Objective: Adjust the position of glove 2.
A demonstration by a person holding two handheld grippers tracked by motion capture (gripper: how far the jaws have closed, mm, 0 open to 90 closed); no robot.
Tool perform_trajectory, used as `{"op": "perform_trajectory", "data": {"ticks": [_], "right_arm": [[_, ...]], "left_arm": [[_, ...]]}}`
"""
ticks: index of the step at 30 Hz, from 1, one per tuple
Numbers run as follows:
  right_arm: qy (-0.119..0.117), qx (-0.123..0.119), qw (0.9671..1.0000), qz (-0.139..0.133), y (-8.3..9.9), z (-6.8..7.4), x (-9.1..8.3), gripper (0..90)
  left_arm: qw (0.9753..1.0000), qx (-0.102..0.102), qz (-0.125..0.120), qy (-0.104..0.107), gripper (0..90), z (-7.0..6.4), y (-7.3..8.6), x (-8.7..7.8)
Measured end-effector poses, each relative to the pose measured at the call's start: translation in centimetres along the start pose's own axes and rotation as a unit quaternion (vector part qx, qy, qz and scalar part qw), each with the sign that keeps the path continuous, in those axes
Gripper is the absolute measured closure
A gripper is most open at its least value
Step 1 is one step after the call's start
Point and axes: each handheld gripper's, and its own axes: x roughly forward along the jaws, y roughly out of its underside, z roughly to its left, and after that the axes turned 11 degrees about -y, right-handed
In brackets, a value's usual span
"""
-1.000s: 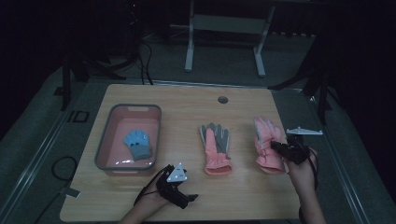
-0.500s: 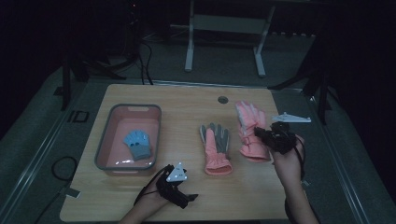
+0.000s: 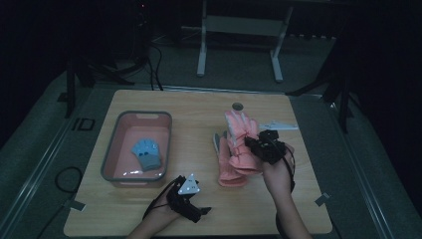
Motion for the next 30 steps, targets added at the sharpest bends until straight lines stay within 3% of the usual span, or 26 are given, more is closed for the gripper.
{"op": "perform_trajectory", "data": {"ticks": [8, 17, 20, 25, 30], "right_arm": [[0.011, 0.013, 0.9993, 0.033, 1.6, 0.4, 3.9, 89.3], [0.018, 0.034, 0.9978, 0.054, 3.5, -0.5, 6.5, 88.5], [0.016, 0.029, 0.9977, 0.059, 4.0, -0.3, 7.2, 87.4], [0.011, 0.032, 0.9978, 0.057, 4.2, -0.4, 7.5, 86.3], [-0.009, 0.029, 0.9983, 0.050, 4.0, -0.6, 6.7, 70.0]], "left_arm": [[1.0000, 0.000, 0.002, 0.000, 1.6, 0.0, 0.0, 0.0], [1.0000, 0.006, 0.005, -0.003, 1.7, -0.1, 0.0, 0.0], [0.9999, 0.010, 0.010, -0.006, 1.7, -0.1, 0.0, 0.1], [0.9999, 0.003, 0.009, -0.006, 1.7, 0.0, 0.0, 0.1], [0.9999, -0.008, 0.008, -0.005, 1.7, 0.1, 0.0, 0.1]]}}
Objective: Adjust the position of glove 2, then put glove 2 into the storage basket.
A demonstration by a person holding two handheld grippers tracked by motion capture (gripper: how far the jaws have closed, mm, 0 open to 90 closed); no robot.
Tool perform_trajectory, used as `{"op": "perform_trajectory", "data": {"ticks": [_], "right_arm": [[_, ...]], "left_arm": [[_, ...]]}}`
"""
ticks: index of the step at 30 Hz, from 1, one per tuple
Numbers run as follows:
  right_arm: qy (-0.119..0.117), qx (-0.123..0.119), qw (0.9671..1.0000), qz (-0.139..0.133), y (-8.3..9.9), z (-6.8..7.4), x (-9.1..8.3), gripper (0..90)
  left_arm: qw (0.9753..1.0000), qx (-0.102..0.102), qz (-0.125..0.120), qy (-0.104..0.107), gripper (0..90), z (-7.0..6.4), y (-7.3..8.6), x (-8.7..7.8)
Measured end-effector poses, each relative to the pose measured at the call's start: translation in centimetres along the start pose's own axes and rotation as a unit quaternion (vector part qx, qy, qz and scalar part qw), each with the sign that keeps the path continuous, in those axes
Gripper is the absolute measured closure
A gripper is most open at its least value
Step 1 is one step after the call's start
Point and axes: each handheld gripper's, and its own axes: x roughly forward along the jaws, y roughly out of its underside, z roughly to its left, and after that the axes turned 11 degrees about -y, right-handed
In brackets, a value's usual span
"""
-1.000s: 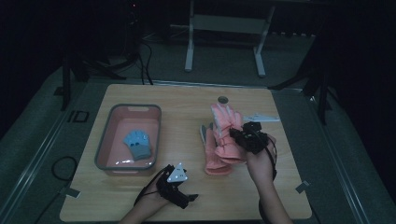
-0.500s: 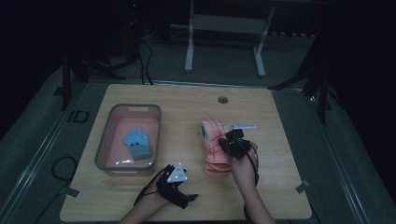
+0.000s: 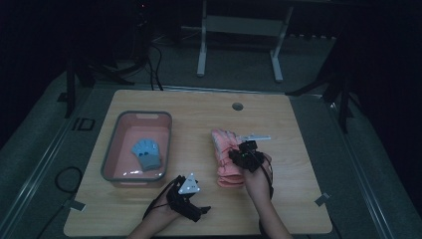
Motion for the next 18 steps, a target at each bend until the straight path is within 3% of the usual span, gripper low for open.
{"op": "perform_trajectory", "data": {"ticks": [5, 6, 7, 8, 11, 18], "right_arm": [[-0.026, -0.021, 0.9994, -0.015, -0.3, -0.4, -2.0, 42.0], [-0.026, -0.021, 0.9994, -0.015, -0.3, -0.4, -2.0, 42.0], [-0.046, -0.028, 0.9984, -0.014, -0.4, -0.8, -2.9, 31.4], [-0.058, -0.030, 0.9976, -0.021, -0.5, -1.0, -3.5, 28.4], [-0.077, -0.031, 0.9959, -0.037, -0.6, -1.8, -5.0, 20.7], [-0.073, -0.047, 0.9949, -0.052, -0.2, -4.2, -6.7, 17.9]], "left_arm": [[0.9999, -0.015, -0.004, 0.005, 1.7, -0.1, -0.5, -0.3], [0.9999, -0.015, -0.004, 0.005, 1.7, -0.1, -0.5, -0.3], [0.9999, -0.012, -0.007, -0.001, 1.7, -0.2, -1.2, -0.7], [0.9999, -0.014, -0.009, -0.003, 1.7, -0.2, -1.5, -1.0], [0.9993, -0.027, -0.022, -0.013, 1.7, -0.1, -2.8, -1.8], [0.9985, -0.037, -0.029, -0.027, 2.1, 0.8, -5.5, -3.1]]}}
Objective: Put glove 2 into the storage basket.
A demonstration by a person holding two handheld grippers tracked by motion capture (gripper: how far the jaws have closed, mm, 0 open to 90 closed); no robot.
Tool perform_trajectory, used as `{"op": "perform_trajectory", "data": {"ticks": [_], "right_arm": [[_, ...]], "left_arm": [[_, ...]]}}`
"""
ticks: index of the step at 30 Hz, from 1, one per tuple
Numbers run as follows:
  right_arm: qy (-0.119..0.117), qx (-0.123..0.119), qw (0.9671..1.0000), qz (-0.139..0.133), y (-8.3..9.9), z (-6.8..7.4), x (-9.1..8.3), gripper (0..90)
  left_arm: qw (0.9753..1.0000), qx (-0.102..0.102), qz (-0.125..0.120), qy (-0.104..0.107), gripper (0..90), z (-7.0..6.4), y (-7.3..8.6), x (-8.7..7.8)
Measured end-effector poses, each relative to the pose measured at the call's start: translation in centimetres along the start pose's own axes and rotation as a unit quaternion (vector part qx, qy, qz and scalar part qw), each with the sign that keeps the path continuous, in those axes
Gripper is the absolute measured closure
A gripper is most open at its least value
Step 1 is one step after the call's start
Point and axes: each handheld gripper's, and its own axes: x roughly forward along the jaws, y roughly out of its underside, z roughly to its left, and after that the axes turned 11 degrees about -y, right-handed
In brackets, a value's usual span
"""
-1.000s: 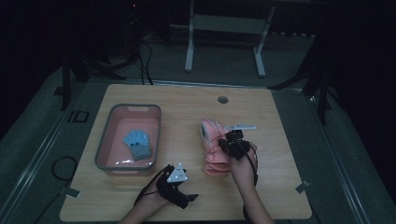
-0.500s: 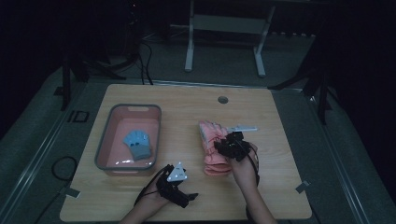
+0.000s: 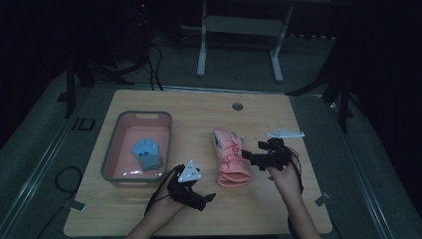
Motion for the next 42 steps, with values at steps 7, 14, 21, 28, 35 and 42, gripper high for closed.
{"op": "perform_trajectory", "data": {"ticks": [7, 14, 21, 28, 35, 42], "right_arm": [[0.007, -0.037, 0.9993, 0.001, 0.7, -1.7, -0.5, 14.0], [-0.027, -0.020, 0.9994, -0.002, 0.8, -2.7, -0.5, 11.3], [-0.010, -0.023, 0.9995, 0.018, 0.4, -3.2, 0.9, 32.9], [-0.016, -0.021, 0.9989, 0.037, 0.2, -3.5, 2.7, 54.1], [-0.025, 0.006, 0.9990, 0.036, 0.8, -3.5, 4.3, 50.4], [-0.036, 0.045, 0.9970, 0.051, 1.9, -4.2, 5.7, 44.3]], "left_arm": [[1.0000, -0.001, 0.001, 0.008, 2.1, 1.0, -2.9, 0.2], [0.9995, 0.016, 0.016, -0.020, 2.1, 2.0, -7.9, 1.9], [0.9990, 0.016, 0.029, -0.029, 13.4, 2.5, -10.2, 3.7], [0.9975, -0.005, 0.054, -0.045, 42.5, 3.3, -10.6, 6.5], [0.9938, -0.044, 0.087, -0.054, 44.3, 3.9, -9.0, 8.1], [0.9846, -0.109, 0.125, -0.055, 26.3, 4.5, -7.3, 10.1]]}}
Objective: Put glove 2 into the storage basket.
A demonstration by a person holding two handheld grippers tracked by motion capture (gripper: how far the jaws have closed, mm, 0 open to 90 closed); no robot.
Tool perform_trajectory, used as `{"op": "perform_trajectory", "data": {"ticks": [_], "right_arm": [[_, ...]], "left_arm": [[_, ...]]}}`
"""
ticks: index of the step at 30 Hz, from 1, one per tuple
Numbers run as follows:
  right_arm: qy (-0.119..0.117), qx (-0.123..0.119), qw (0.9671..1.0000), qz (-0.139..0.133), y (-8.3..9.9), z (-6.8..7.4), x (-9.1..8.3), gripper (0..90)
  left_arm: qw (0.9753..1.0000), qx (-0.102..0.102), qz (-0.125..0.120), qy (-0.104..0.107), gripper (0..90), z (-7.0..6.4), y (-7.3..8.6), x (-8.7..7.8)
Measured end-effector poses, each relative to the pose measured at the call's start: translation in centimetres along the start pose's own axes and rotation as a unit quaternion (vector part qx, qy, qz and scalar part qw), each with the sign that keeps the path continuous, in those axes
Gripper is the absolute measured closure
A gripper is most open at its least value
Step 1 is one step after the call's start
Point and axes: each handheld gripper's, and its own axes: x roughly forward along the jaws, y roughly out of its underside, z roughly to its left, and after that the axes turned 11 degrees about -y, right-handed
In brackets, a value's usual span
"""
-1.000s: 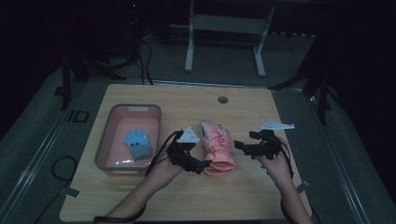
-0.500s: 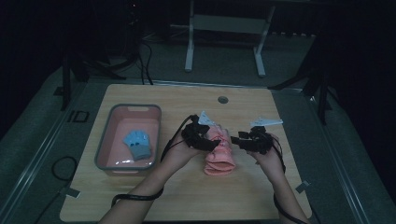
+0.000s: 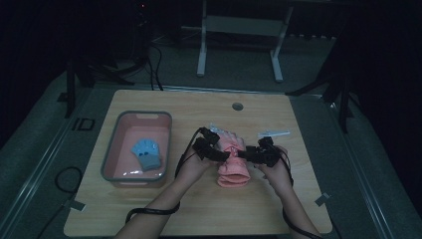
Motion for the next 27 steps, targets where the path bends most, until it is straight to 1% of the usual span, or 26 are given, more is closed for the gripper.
{"op": "perform_trajectory", "data": {"ticks": [1, 2, 3, 4, 5, 6, 7, 8, 9, 10, 11, 12, 13, 14, 15, 16, 17, 18, 19, 20, 21, 22, 24, 26, 27], "right_arm": [[-0.002, 0.006, 1.0000, 0.000, 0.1, -0.2, 0.2, 41.8], [-0.012, 0.043, 0.9989, 0.010, 0.6, -1.3, 0.9, 37.6], [-0.020, 0.058, 0.9980, 0.011, 0.7, -1.7, 1.1, 36.7], [-0.033, 0.078, 0.9963, 0.015, 0.9, -2.3, 1.4, 35.5], [-0.046, 0.100, 0.9938, 0.018, 1.1, -2.8, 1.7, 35.4], [-0.046, 0.100, 0.9938, 0.018, 1.1, -2.8, 1.7, 35.4], [-0.058, 0.119, 0.9910, 0.021, 1.2, -3.3, 1.9, 35.4], [-0.058, 0.119, 0.9910, 0.021, 1.2, -3.3, 1.9, 35.4], [-0.078, 0.141, 0.9866, 0.025, 1.4, -3.9, 2.3, 38.2], [-0.084, 0.140, 0.9862, 0.028, 1.4, -4.0, 2.3, 42.0], [-0.091, 0.143, 0.9850, 0.031, 1.3, -4.0, 2.4, 47.4], [-0.092, 0.141, 0.9853, 0.032, 1.3, -3.8, 2.4, 51.6], [-0.092, 0.141, 0.9853, 0.032, 1.3, -3.8, 2.4, 51.6], [-0.062, 0.095, 0.9928, 0.037, 0.8, -2.5, 2.3, 67.5], [-0.050, 0.083, 0.9944, 0.041, 0.7, -2.1, 2.3, 70.4], [-0.037, 0.071, 0.9958, 0.044, 0.6, -1.6, 2.3, 72.3], [-0.018, 0.055, 0.9971, 0.050, 0.3, -0.9, 2.4, 73.5], [-0.018, 0.055, 0.9971, 0.050, 0.3, -0.9, 2.4, 73.5], [-0.010, 0.048, 0.9975, 0.051, 0.2, -0.6, 2.4, 74.4], [0.000, 0.040, 0.9979, 0.052, 0.1, -0.1, 2.4, 75.3], [-0.001, 0.042, 0.9978, 0.050, 0.0, -0.1, 2.3, 75.3], [-0.002, 0.043, 0.9979, 0.048, -0.1, 0.0, 2.2, 75.5], [-0.008, 0.047, 0.9980, 0.042, -0.3, 0.2, 1.9, 75.7], [-0.016, 0.050, 0.9981, 0.031, -0.7, 0.5, 1.3, 75.8], [-0.017, 0.047, 0.9984, 0.025, -1.0, 0.8, 1.0, 75.9]], "left_arm": [[0.9997, -0.014, 0.008, 0.018, 26.3, 0.3, 0.3, 0.7], [0.9986, -0.032, 0.017, 0.038, 24.6, 0.7, 0.7, 1.5], [0.9986, -0.032, 0.017, 0.038, 24.8, 0.7, 0.7, 1.5], [0.9969, -0.046, 0.022, 0.060, 25.5, 1.0, 1.0, 2.2], [0.9956, -0.055, 0.025, 0.071, 26.4, 1.2, 1.1, 2.6], [0.9956, -0.055, 0.025, 0.071, 28.5, 1.2, 1.1, 2.6], [0.9956, -0.055, 0.025, 0.071, 28.5, 1.2, 1.1, 2.6], [0.9908, -0.077, 0.028, 0.108, 28.5, 1.7, 1.5, 3.2], [0.9894, -0.082, 0.030, 0.116, 33.3, 1.8, 1.6, 3.4], [0.9877, -0.087, 0.031, 0.127, 35.3, 2.0, 1.7, 3.6], [0.9864, -0.090, 0.030, 0.134, 38.3, 2.1, 1.8, 3.6], [0.9857, -0.090, 0.030, 0.139, 41.0, 2.2, 1.8, 3.7], [0.9857, -0.090, 0.030, 0.139, 46.0, 2.2, 1.8, 3.7], [0.9862, -0.084, 0.028, 0.139, 54.3, 2.1, 1.7, 3.4], [0.9865, -0.081, 0.029, 0.139, 57.9, 2.1, 1.7, 3.3], [0.9870, -0.078, 0.031, 0.137, 60.4, 2.0, 1.6, 3.2], [0.9871, -0.076, 0.034, 0.137, 62.7, 2.1, 1.5, 3.1], [0.9871, -0.076, 0.034, 0.137, 64.2, 2.1, 1.5, 3.1], [0.9871, -0.076, 0.034, 0.137, 64.2, 2.1, 1.5, 3.1], [0.9858, -0.081, 0.038, 0.142, 66.0, 2.2, 1.4, 2.8], [0.9852, -0.085, 0.039, 0.144, 66.5, 2.2, 1.3, 2.6], [0.9852, -0.082, 0.040, 0.145, 67.2, 2.2, 1.2, 2.4], [0.9856, -0.078, 0.034, 0.146, 68.6, 2.2, 0.8, 1.7], [0.9877, -0.067, 0.025, 0.139, 68.7, 2.0, 0.3, 0.6], [0.9884, -0.063, 0.022, 0.136, 68.7, 2.0, 0.1, 0.3]]}}
